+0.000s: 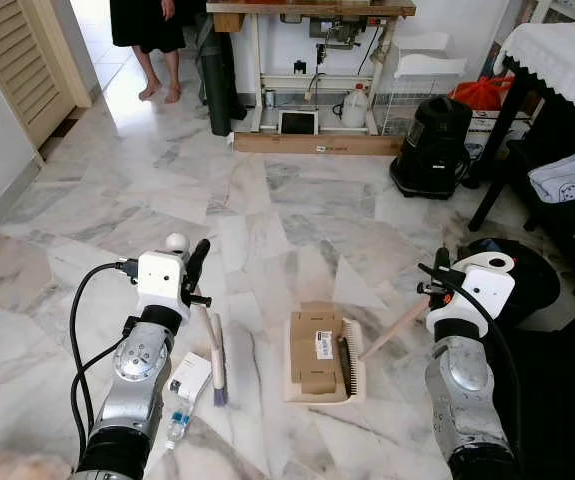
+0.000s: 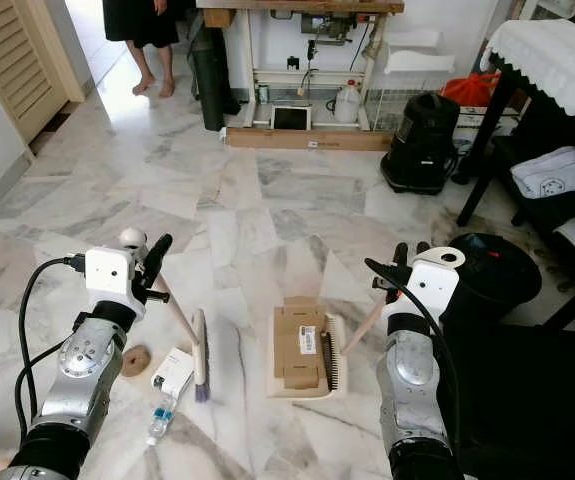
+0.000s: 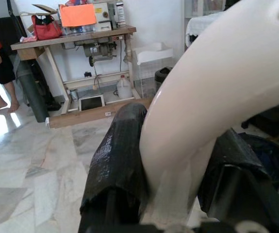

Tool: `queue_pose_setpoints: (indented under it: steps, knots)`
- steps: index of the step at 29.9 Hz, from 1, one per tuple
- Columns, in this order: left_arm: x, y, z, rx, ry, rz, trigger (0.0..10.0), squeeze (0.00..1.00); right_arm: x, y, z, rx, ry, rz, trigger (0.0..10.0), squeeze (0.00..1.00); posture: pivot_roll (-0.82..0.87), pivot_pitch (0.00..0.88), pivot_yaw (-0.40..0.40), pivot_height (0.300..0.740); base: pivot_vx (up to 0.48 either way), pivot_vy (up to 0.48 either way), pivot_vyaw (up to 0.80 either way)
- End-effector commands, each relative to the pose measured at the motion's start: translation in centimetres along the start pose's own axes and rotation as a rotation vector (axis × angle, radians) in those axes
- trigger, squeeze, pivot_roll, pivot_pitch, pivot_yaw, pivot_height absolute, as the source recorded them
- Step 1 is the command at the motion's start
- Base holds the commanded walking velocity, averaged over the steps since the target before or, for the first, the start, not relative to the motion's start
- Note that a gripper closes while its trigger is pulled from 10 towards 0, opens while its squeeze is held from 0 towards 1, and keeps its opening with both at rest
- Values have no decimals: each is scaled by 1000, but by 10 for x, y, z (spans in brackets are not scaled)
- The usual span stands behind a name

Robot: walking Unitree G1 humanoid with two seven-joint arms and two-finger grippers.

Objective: Sweep floor

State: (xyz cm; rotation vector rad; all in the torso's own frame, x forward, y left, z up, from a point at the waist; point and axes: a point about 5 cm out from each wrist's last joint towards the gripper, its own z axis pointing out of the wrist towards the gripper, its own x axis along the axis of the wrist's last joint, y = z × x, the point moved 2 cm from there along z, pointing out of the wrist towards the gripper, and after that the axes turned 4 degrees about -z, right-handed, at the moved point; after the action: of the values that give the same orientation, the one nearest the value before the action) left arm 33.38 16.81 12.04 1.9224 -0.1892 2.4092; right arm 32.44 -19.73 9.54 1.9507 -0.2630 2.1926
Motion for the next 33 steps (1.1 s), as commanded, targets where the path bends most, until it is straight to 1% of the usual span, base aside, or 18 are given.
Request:
queue_pose_setpoints:
  steps: [1,15,33]
  knots:
    - [15,0,4,-7,77,23,10000,0,17,-1,6,6,70,6,10000,0,26,0,-36,740,0,0,0]
    - [15,0,4,-8,76,22,10000,0,17,0,5,3,69,4,10000,0,26,0,-38,740,0,0,0]
    - [17,1,6,-18,82,23,10000,0,16,-1,5,0,68,10,10000,0,29,0,-31,740,0,0,0]
